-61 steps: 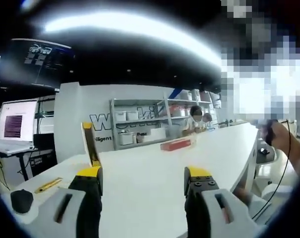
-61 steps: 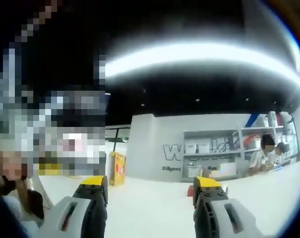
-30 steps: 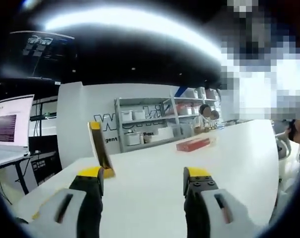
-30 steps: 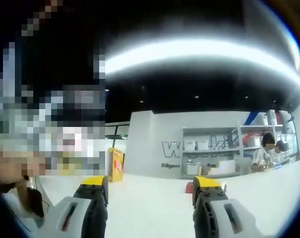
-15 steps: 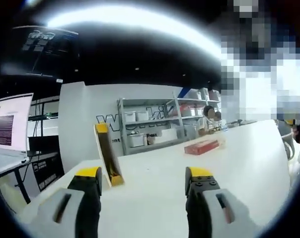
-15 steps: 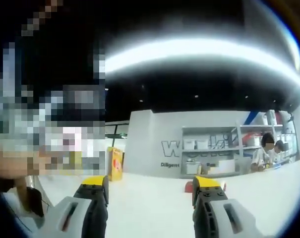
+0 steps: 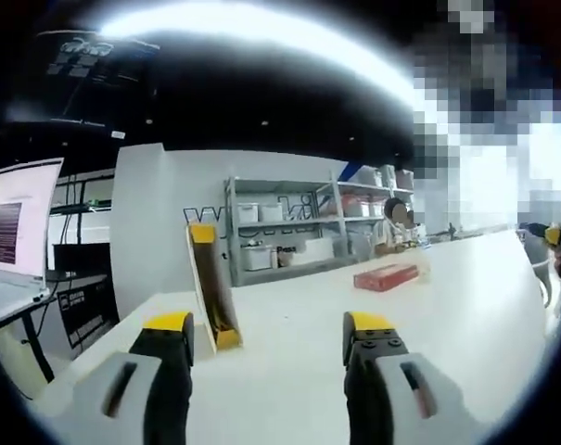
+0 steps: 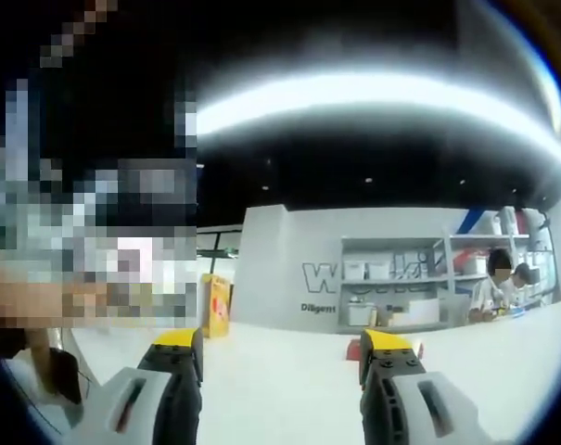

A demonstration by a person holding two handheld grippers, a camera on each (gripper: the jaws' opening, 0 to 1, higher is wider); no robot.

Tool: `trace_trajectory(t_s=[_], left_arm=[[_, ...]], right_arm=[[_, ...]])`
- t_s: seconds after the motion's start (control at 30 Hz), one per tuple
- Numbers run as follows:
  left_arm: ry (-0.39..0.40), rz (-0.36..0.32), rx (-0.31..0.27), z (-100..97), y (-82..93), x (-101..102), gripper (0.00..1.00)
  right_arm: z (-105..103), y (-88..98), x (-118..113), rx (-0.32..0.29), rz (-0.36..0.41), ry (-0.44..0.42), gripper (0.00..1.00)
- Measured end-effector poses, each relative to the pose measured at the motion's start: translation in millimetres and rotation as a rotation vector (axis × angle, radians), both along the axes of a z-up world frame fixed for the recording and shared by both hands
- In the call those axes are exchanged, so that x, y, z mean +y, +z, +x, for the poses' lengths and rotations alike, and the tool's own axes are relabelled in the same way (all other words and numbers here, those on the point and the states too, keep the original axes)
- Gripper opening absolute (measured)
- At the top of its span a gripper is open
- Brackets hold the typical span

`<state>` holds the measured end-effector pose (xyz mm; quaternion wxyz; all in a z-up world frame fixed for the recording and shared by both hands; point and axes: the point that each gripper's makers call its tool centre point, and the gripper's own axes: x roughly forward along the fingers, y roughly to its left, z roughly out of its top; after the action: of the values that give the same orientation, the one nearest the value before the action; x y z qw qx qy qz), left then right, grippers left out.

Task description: Tear open the coffee pouch, take out the coffee, and pour the coffee from the pouch into the cup

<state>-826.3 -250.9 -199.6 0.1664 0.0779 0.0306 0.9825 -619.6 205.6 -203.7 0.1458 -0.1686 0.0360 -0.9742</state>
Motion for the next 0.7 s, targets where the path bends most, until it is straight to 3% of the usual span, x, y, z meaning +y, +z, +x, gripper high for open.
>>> trace_trajectory(t_s=[0.4, 0.7], left_arm=[[0.02, 0.035, -0.028, -39.4, -0.7, -14, 0.6], [0.043, -0.025, -0.04, -68.7, -14.9, -9, 0.55]], right_arm=[[0, -1.0, 0, -0.004, 0.005, 0.0, 0.68], [-4, -4.6, -2, -0.013, 0.002, 0.009, 0.68]])
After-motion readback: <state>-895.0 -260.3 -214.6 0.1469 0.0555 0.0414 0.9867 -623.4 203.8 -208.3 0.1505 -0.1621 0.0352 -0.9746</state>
